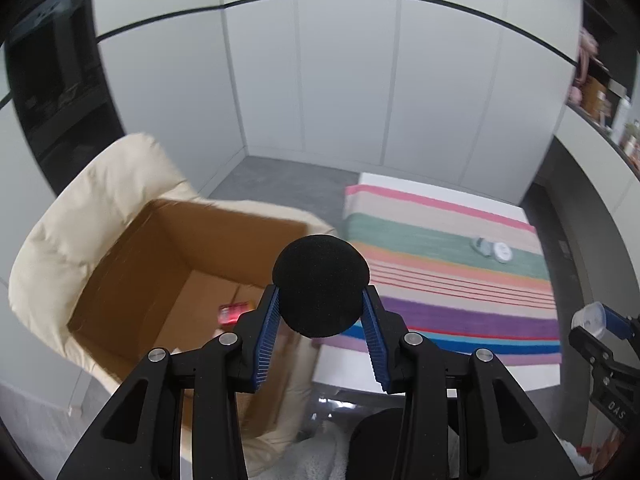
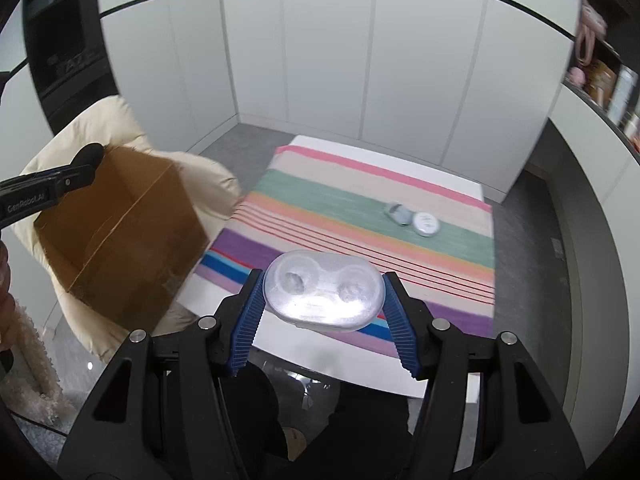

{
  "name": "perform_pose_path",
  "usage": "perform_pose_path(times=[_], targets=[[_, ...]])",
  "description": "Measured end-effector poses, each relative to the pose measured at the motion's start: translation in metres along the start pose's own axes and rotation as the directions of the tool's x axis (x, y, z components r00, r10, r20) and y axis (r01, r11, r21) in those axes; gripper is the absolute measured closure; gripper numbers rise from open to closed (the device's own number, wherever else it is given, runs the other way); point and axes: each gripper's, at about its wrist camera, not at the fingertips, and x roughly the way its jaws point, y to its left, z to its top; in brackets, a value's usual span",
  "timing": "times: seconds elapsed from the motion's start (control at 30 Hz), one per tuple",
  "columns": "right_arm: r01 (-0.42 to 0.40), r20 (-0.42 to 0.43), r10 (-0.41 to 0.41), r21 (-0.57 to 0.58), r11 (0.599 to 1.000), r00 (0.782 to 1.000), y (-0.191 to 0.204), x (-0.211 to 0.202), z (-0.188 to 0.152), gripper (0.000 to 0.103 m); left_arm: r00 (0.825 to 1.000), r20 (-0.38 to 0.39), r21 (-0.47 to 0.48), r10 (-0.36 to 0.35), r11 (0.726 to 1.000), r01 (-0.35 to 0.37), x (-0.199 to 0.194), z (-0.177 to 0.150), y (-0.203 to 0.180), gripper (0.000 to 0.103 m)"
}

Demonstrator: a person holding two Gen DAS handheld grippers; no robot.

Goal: Organize objects
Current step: 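Lift and carry the compact and clear case with both tools over the cardboard box, then open both tools to drop the compact and clear case into the box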

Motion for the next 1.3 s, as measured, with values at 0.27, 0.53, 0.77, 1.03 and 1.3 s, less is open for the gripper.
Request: perform_pose_path(times=[0.27, 0.53, 0.77, 1.03, 1.3], targets=[[-0.084, -0.029, 0.081, -0.106, 0.991, 0.996, 0.059, 0.03, 0.018, 0.042, 0.996, -0.046, -0.111, 0.078, 0.99, -0.082, 0.015, -0.007, 0.063, 0.062], [-0.189, -0.073, 0.176, -0.232, 0.954, 0.982, 0.138, 0.066, 0.034, 0.042, 0.981, -0.12, -0.199, 0.152, 0.964, -0.173, 0.032, -0.023, 0.127, 0.061], [-0.27, -0.124, 0.242, -0.324, 0.907, 0.962, 0.204, 0.094, 0.04, 0.042, 0.966, -0.173, -0.248, 0.19, 0.941, -0.23, 0.044, -0.036, 0.168, 0.061], [-0.345, -0.167, 0.302, -0.389, 0.854, 0.938, 0.261, 0.117, 0.044, 0.042, 0.951, -0.233, -0.266, 0.203, 0.927, -0.264, 0.056, -0.046, 0.194, 0.061], [-0.379, -0.2, 0.323, -0.43, 0.819, 0.925, 0.299, 0.141, 0.048, 0.042, 0.934, -0.31, -0.28, 0.18, 0.921, -0.27, 0.078, -0.048, 0.207, 0.06]])
